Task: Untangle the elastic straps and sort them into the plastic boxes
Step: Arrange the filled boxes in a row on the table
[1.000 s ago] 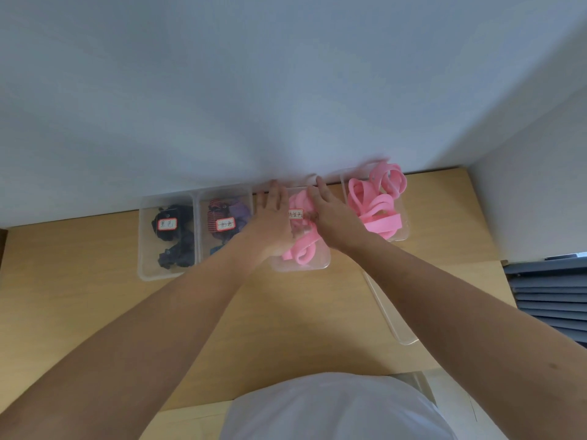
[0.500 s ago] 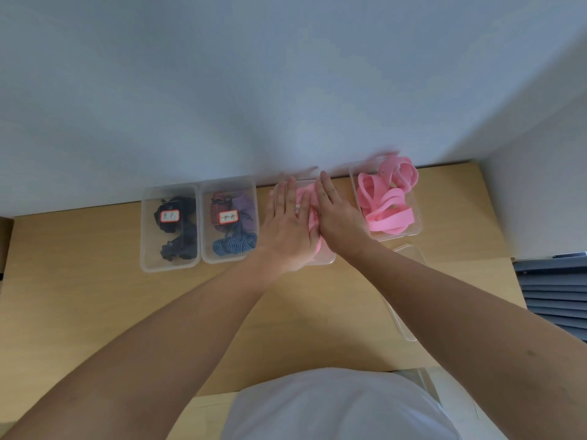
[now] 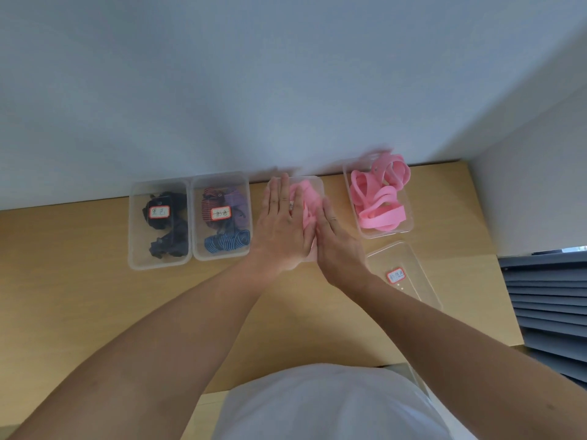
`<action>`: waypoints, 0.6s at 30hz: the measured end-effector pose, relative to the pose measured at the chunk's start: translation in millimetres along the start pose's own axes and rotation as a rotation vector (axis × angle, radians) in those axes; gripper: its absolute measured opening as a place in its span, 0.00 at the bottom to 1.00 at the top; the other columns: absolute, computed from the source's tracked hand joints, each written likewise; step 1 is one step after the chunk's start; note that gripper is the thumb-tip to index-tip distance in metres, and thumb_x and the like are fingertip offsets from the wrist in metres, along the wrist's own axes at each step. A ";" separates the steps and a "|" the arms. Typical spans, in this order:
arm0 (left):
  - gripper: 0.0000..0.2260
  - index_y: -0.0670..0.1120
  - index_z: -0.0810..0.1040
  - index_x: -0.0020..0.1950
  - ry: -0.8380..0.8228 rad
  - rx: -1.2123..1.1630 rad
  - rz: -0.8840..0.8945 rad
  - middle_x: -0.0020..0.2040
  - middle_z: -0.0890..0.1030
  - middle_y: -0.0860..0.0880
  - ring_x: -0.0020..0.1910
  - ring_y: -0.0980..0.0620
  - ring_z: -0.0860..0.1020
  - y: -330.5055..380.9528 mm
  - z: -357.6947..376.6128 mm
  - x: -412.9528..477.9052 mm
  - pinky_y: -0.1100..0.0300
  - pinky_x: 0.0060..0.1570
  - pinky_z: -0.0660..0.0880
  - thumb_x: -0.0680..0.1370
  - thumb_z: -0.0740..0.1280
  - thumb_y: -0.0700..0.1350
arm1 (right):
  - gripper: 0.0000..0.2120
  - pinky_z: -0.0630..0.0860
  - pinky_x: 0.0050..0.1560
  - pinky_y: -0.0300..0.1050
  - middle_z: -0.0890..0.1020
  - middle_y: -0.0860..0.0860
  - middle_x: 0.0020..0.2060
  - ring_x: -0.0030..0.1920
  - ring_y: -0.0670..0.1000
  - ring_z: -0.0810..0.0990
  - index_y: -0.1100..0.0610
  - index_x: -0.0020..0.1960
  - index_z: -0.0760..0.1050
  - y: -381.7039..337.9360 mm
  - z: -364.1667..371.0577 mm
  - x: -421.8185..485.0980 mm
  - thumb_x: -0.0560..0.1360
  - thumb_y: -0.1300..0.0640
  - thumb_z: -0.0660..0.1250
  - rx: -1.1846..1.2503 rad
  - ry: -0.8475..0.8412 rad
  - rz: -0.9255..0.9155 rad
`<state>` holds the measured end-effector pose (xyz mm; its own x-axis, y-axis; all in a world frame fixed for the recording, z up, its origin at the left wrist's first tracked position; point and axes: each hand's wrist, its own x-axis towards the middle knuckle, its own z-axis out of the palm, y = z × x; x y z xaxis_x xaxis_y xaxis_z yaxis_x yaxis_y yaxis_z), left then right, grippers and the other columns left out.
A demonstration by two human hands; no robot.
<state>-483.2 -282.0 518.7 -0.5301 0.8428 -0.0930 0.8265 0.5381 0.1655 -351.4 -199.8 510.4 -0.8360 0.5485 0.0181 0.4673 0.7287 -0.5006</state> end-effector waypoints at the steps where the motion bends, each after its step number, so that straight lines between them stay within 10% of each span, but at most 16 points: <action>1: 0.33 0.39 0.49 0.83 0.006 -0.002 0.003 0.82 0.45 0.33 0.82 0.34 0.41 -0.3 0.1 -0.4 0.41 0.80 0.44 0.84 0.42 0.58 | 0.29 0.78 0.36 0.44 0.55 0.47 0.81 0.56 0.54 0.83 0.55 0.80 0.60 0.1 -0.8 0.2 0.81 0.61 0.63 -0.039 0.013 -0.026; 9: 0.27 0.44 0.47 0.83 0.064 -0.009 0.105 0.84 0.48 0.41 0.82 0.36 0.44 1.7 -1.4 -12.2 0.41 0.80 0.45 0.85 0.45 0.52 | 0.33 0.76 0.63 0.49 0.41 0.41 0.81 0.80 0.49 0.55 0.49 0.83 0.43 -21.9 -8.3 -2.0 0.84 0.58 0.55 -0.085 -0.155 0.114; 18: 0.30 0.42 0.54 0.83 0.062 -0.028 0.041 0.84 0.51 0.43 0.83 0.39 0.47 7.1 -1.3 -17.8 0.44 0.81 0.43 0.83 0.46 0.54 | 0.28 0.71 0.39 0.46 0.44 0.39 0.81 0.58 0.55 0.80 0.45 0.82 0.49 -25.3 -4.7 -13.3 0.85 0.53 0.53 -0.028 -0.131 0.178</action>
<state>-468.1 -293.3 522.8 -0.5074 0.8613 -0.0243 0.8426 0.5019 0.1952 -350.8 -223.6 526.9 -0.7689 0.6129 -0.1821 0.6173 0.6374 -0.4612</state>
